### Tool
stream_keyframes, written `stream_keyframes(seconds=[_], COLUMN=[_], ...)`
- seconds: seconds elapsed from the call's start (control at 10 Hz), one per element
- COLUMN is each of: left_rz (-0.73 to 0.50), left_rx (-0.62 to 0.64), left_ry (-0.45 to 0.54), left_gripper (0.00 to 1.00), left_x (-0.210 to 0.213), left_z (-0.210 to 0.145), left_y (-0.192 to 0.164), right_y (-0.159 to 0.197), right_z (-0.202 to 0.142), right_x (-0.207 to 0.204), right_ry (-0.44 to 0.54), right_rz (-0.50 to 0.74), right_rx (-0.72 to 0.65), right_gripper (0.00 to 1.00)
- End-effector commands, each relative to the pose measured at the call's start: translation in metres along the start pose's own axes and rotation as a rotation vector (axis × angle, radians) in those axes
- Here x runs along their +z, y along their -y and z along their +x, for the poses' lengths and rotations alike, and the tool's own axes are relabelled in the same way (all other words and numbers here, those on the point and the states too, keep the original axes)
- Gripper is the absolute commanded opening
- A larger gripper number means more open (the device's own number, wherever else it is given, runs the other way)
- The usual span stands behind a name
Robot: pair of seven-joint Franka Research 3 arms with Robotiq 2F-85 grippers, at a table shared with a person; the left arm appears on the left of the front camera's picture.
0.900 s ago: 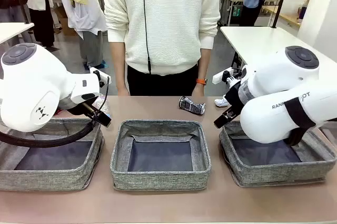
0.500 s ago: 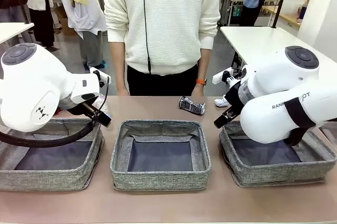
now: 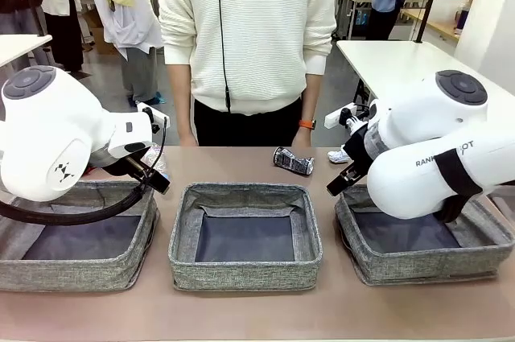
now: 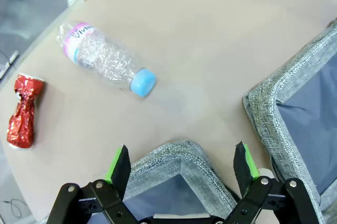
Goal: Sort the waste into the appropriate baskets.
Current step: Pick up the waste item pointed out by the person.
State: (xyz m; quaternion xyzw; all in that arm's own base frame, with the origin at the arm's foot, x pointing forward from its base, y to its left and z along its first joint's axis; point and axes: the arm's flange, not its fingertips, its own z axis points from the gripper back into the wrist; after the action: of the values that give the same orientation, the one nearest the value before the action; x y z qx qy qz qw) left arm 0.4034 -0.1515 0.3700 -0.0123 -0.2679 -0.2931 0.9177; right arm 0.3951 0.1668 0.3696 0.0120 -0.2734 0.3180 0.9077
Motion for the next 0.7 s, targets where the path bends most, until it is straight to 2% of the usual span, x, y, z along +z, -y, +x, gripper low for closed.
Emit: stream_keyframes(seconds=[0.0,0.1,0.3,0.4,0.5,0.6], left_rz=[0.0,0.0,0.124,0.189,0.195,0.115], left_rx=[-0.001,0.0,-0.014,-0.051,-0.011,-0.041], left_ry=[0.0,0.0,0.158,0.247,0.271,0.178], left_gripper=[1.0,1.0,1.0,1.0,1.0,1.0], left_x=[0.0,0.0,0.137,0.198,0.211,0.119], left_z=[0.0,0.0,0.004,-0.011,-0.021,0.04], left_y=[0.0,0.0,0.016,0.034,0.043,0.001], right_y=[0.0,0.003,0.009,0.004,-0.001,0.019], right_z=[0.0,0.007,0.006,-0.011,-0.024,0.024], right_x=[0.0,0.038,0.164,0.212,0.224,0.149], right_ry=[0.0,-0.063,0.106,0.118,0.108,0.096], right_rz=[0.0,-0.075,-0.151,-0.136,-0.049,-0.138], right_rx=[0.0,0.048,0.067,0.05,-0.003,0.048], right_gripper=[1.0,1.0,1.0,1.0,1.0,1.0])
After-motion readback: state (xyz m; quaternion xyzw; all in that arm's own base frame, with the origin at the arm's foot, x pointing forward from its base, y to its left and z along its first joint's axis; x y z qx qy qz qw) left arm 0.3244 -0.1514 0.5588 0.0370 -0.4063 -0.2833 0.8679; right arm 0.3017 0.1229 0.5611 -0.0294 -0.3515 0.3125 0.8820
